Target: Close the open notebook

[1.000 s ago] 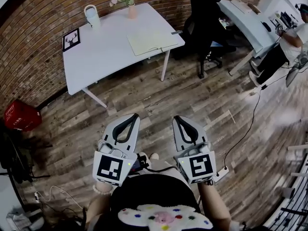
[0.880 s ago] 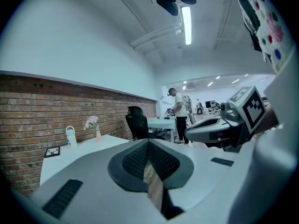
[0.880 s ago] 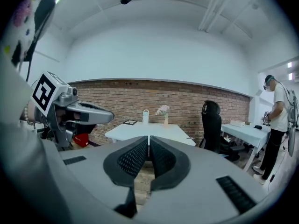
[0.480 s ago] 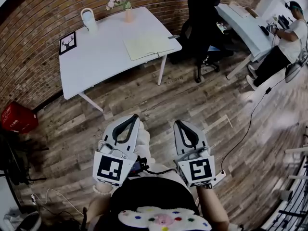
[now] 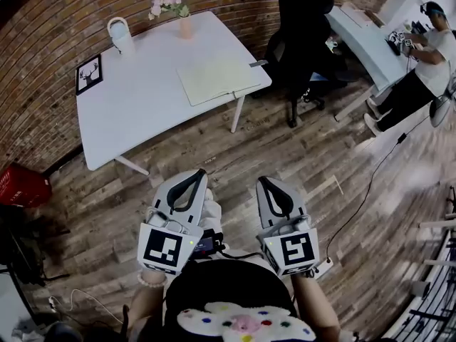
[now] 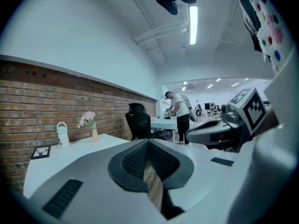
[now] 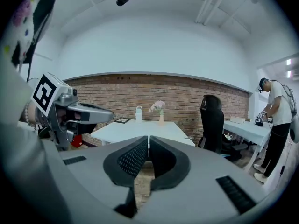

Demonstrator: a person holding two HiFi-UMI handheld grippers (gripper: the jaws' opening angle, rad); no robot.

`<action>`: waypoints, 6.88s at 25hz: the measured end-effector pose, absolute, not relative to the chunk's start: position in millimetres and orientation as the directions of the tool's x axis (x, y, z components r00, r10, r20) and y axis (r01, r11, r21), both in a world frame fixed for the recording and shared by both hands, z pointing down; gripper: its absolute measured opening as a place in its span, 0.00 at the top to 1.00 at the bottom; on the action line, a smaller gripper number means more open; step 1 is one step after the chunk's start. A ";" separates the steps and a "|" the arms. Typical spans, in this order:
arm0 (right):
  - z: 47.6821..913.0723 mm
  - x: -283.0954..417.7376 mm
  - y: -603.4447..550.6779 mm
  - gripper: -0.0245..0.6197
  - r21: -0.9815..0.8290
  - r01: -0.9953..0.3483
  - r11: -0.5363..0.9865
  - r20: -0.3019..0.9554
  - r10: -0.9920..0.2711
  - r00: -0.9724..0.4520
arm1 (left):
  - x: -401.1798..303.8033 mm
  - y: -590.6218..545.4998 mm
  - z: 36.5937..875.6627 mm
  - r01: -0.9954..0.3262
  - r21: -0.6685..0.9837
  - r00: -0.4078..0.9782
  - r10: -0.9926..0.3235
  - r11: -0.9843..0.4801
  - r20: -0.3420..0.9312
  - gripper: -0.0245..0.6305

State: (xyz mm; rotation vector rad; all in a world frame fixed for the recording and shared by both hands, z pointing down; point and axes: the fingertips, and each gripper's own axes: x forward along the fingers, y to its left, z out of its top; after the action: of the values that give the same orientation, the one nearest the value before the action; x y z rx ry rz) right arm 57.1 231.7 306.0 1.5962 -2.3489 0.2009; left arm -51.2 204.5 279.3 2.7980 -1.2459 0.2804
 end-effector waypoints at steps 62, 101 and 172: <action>362.7 79.4 -42.0 0.90 -0.043 -0.848 0.529 0.433 -0.755 -0.493 | -6.2 -62.4 407.4 -0.656 0.709 0.636 -0.695 -0.258 0.335 0.86; 399.0 123.7 -66.4 0.90 -0.114 -0.819 0.562 0.493 -0.684 -0.538 | 19.3 -108.4 507.1 -0.085 0.927 0.460 -0.811 0.366 0.363 0.50; 526.0 18.7 -91.4 0.78 0.742 0.188 0.644 0.662 -0.657 -0.362 | -95.5 -68.5 442.1 -0.509 0.853 0.454 -0.805 0.116 0.380 0.93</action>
State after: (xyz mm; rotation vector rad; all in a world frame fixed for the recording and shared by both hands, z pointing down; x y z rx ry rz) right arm 18.7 -91.4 526.0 0.3826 -1.7273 -0.9266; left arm -95.5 -68.5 442.1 1.5407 -1.1941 -0.3188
